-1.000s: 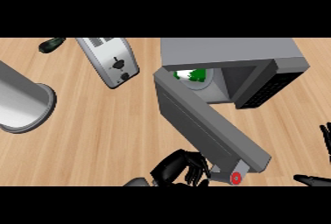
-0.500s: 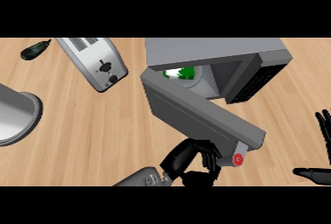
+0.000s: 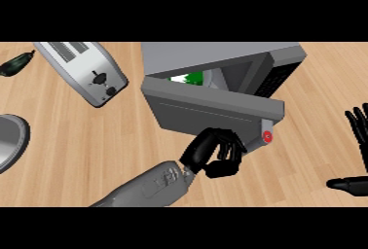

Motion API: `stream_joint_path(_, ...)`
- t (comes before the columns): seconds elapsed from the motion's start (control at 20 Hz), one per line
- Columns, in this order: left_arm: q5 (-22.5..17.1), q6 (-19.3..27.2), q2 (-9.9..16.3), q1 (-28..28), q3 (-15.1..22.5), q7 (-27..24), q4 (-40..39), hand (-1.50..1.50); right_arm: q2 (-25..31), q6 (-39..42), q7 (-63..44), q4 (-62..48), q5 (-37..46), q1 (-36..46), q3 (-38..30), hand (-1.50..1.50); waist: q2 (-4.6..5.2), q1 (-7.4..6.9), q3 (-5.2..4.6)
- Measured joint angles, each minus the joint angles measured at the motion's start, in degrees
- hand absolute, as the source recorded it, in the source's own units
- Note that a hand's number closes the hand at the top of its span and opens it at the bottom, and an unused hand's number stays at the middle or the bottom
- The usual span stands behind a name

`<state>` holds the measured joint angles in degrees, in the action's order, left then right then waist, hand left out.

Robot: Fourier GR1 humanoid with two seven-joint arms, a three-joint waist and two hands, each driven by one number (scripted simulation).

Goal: Pick up the milk, place it into the microwave and close the microwave

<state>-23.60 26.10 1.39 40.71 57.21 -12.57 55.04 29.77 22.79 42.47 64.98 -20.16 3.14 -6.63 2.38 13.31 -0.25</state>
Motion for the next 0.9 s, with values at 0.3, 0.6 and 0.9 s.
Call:
stream_joint_path(0.3, -3.4, 2.0, -0.7, 7.0, -2.3, -0.7, -1.5, 1.50, 1.0, 0.8, -1.7, 2.1, -1.5, 2.3, 0.4, -1.50, 0.70, 2.84, 0.10)
stream_joint_path(0.6, -6.3, 3.6, -0.4, 12.2, -3.9, -0.8, -4.8, 1.50, 1.9, 2.5, -3.6, 3.5, -3.4, 4.9, 0.9, -1.50, 1.72, 4.85, 0.27)
stream_joint_path(0.9, -8.9, 4.8, 0.2, 16.0, -5.2, -0.5, -8.4, 1.50, 2.7, 4.2, -5.7, 4.9, -5.4, 7.3, 1.6, -1.50, 2.42, 6.72, 0.36)
